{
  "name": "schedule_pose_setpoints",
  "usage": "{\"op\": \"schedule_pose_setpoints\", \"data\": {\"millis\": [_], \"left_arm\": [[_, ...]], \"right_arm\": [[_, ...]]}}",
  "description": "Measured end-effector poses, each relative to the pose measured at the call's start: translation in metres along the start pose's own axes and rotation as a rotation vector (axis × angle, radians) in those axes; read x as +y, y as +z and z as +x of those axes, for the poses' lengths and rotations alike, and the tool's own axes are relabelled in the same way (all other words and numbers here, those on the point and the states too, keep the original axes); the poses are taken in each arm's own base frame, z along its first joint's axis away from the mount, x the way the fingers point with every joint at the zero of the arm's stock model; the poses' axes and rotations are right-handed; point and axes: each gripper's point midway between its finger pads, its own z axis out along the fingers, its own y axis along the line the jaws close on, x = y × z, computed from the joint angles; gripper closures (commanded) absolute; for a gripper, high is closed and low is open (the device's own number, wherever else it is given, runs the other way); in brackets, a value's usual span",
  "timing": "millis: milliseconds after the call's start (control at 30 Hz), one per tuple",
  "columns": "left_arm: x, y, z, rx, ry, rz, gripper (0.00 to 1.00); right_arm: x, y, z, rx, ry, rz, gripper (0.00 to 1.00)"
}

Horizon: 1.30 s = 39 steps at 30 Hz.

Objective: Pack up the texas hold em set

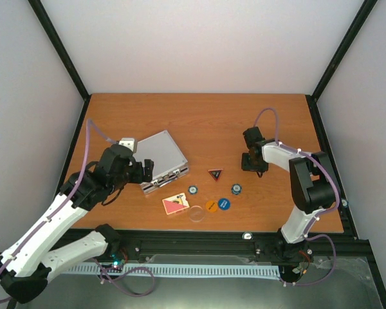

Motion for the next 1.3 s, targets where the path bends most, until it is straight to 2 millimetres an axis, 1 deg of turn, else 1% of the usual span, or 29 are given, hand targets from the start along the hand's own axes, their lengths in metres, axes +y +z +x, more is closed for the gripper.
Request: {"op": "schedule_pose_setpoints", "data": {"millis": [133, 300, 367, 500, 533, 567, 600, 633, 700, 867, 1133, 1300], "left_arm": [[0.000, 0.000, 0.000, -0.002, 0.000, -0.001, 0.00], [0.001, 0.000, 0.001, 0.000, 0.000, -0.002, 0.00], [0.001, 0.000, 0.002, 0.000, 0.000, -0.002, 0.00], [0.002, 0.001, 0.003, 0.003, 0.001, -0.004, 0.00], [0.002, 0.001, 0.004, 0.004, 0.001, -0.003, 0.00], [0.002, 0.001, 0.004, 0.003, 0.001, -0.003, 0.00], [0.002, 0.001, 0.004, 0.003, 0.001, -0.003, 0.00], [0.002, 0.001, 0.004, 0.003, 0.001, -0.003, 0.00], [0.002, 0.001, 0.004, 0.002, 0.001, -0.002, 0.00], [0.002, -0.001, 0.003, -0.004, -0.002, 0.002, 0.00], [0.003, -0.006, 0.002, -0.017, -0.006, 0.008, 0.00], [0.004, -0.006, 0.002, -0.019, -0.007, 0.007, 0.00]], "right_arm": [[-0.002, -0.003, 0.003, 0.014, -0.003, 0.006, 0.65], [-0.008, -0.012, 0.024, 0.090, -0.021, 0.031, 0.65], [-0.007, -0.018, 0.030, 0.108, -0.036, 0.034, 0.65], [-0.001, -0.032, 0.035, 0.104, -0.062, 0.025, 0.63], [0.000, -0.035, 0.036, 0.100, -0.065, 0.023, 0.59], [0.000, -0.037, 0.036, 0.097, -0.067, 0.022, 0.45], [0.000, -0.039, 0.036, 0.092, -0.066, 0.023, 0.35], [-0.001, -0.041, 0.035, 0.088, -0.065, 0.025, 0.29], [-0.003, -0.042, 0.035, 0.084, -0.070, 0.036, 0.24], [-0.006, -0.037, 0.034, 0.091, -0.057, 0.050, 0.22], [-0.008, -0.013, 0.030, 0.129, -0.030, 0.053, 0.22], [-0.012, -0.012, 0.021, 0.115, -0.004, 0.042, 0.22]]}}
